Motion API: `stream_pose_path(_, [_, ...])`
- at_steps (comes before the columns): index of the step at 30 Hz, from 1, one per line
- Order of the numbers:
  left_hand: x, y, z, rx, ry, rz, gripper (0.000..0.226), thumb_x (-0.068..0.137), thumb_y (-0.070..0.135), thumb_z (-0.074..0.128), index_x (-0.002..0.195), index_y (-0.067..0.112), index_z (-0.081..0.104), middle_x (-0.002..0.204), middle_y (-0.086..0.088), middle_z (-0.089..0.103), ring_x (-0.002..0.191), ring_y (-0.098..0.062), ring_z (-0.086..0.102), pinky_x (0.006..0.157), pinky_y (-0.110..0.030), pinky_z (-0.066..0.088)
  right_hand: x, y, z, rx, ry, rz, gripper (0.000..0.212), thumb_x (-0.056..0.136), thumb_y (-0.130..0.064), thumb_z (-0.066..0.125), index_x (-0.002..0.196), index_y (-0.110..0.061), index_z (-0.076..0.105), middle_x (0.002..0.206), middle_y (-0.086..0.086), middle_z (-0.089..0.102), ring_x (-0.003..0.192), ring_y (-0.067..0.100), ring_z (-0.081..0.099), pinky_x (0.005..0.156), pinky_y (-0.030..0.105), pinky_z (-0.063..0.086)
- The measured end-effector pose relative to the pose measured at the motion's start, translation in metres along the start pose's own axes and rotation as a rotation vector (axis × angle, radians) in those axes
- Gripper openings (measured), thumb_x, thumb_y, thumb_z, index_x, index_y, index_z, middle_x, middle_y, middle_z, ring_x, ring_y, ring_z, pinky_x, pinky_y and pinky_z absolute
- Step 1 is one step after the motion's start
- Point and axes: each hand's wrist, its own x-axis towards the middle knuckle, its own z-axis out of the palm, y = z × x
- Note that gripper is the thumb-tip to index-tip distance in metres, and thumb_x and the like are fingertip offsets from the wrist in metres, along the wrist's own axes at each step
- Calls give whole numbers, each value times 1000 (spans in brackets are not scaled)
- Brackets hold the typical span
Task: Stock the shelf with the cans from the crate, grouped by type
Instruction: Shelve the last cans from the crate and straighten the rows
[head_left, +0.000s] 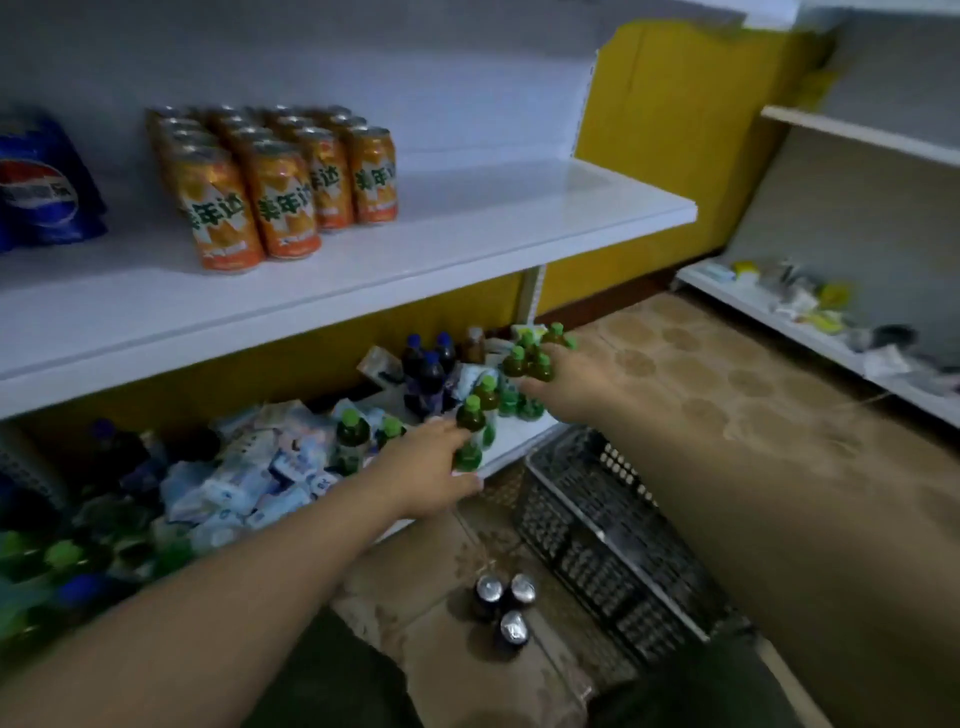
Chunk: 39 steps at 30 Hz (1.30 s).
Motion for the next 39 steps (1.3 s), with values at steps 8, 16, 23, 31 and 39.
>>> stream_pose_path(8, [29, 12, 174, -331, -332, -79, 78, 62, 74, 55, 127, 30, 55, 131, 3, 57, 115, -16, 54, 100, -37, 43, -8, 115, 91, -12, -196, 219, 67, 95, -49, 51, 148, -15, 29, 145, 11, 44, 125, 28, 48, 99, 35, 44])
stream_pose_path(16, [90, -14, 248, -264, -483, -87, 58, 69, 54, 50, 125, 38, 47, 134, 2, 49, 115, -25, 52, 91, -38, 46, 45, 181, 212, -2, -446, 288, 57, 96, -44, 50, 141, -11, 40, 139, 16, 49, 122, 32, 50, 95, 35, 42])
stream_pose_path(23, [162, -38, 329, -272, -584, -88, 30, 78, 51, 42, 107, 46, 49, 131, 3, 51, 111, -24, 52, 85, -34, 45, 88, 231, 327, 9, -644, 309, 63, 97, -43, 49, 147, -11, 30, 149, 14, 38, 134, 30, 40, 106, 33, 33])
stream_pose_path(31, [181, -63, 395, -297, -646, -148, 72, 78, 59, 40, 141, 24, 37, 148, -3, 36, 126, -29, 45, 93, -41, 47, 113, 256, 415, 14, -711, 244, 68, 92, -34, 55, 150, -23, 22, 148, 9, 28, 131, 35, 37, 101, 35, 34])
stream_pose_path(39, [186, -61, 371, -359, -636, -197, 73, 83, 47, 62, 145, 23, 31, 152, -5, 32, 133, -26, 40, 103, -41, 40, 98, 254, 375, 71, -452, 336, 71, 88, -45, 53, 146, -12, 29, 139, 18, 44, 120, 38, 49, 94, 41, 43])
